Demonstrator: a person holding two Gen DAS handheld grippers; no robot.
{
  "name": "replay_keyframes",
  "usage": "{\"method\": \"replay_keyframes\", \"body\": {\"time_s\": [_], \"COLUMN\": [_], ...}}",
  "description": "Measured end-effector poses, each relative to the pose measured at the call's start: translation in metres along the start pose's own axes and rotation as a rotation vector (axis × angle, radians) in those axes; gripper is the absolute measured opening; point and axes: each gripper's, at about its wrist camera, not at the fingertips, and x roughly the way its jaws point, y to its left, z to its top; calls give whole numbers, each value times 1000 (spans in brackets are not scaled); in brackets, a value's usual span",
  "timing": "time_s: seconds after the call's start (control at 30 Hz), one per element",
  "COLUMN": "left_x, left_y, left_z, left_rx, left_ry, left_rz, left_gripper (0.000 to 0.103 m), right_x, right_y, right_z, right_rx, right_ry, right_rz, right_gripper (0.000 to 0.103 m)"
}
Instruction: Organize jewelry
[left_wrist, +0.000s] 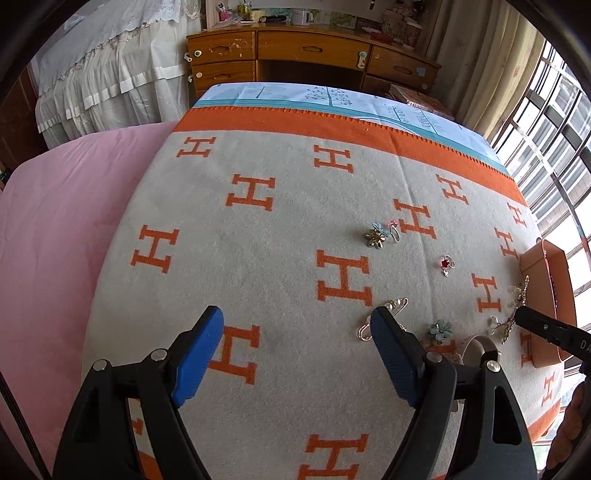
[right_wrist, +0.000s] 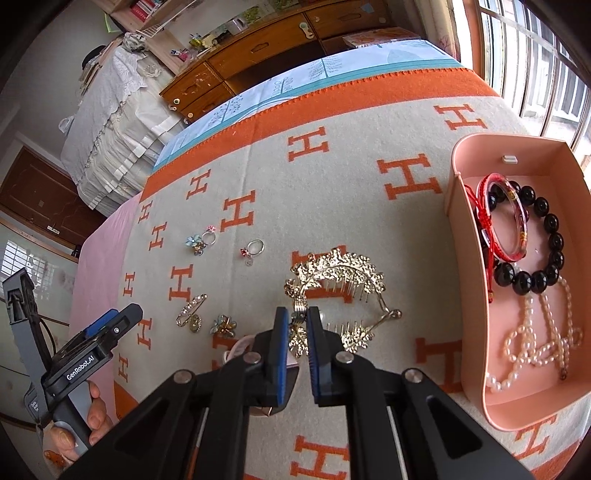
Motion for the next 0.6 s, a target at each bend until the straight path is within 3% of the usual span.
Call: {"method": "replay_keyframes", "body": {"time_s": [0.2, 0.47, 0.6], "left_x": [5, 1, 5], "left_y": [-6, -46, -64], "left_z": [-8, -26, -29], "left_rx": [59, 242, 289], "left_ry": [25, 28, 46], "left_rz": [28, -35, -85], "left_gripper": [80, 80, 62], "right_x": [-9, -13, -15], "right_y": [-2, -7, -9], "right_z": [-4, -11, -14], "right_rx": [-29, -43, -52], "right_ry": [-31, -40, -47], "right_rz": [18, 42, 46], "right_gripper": [7, 7, 7]}}
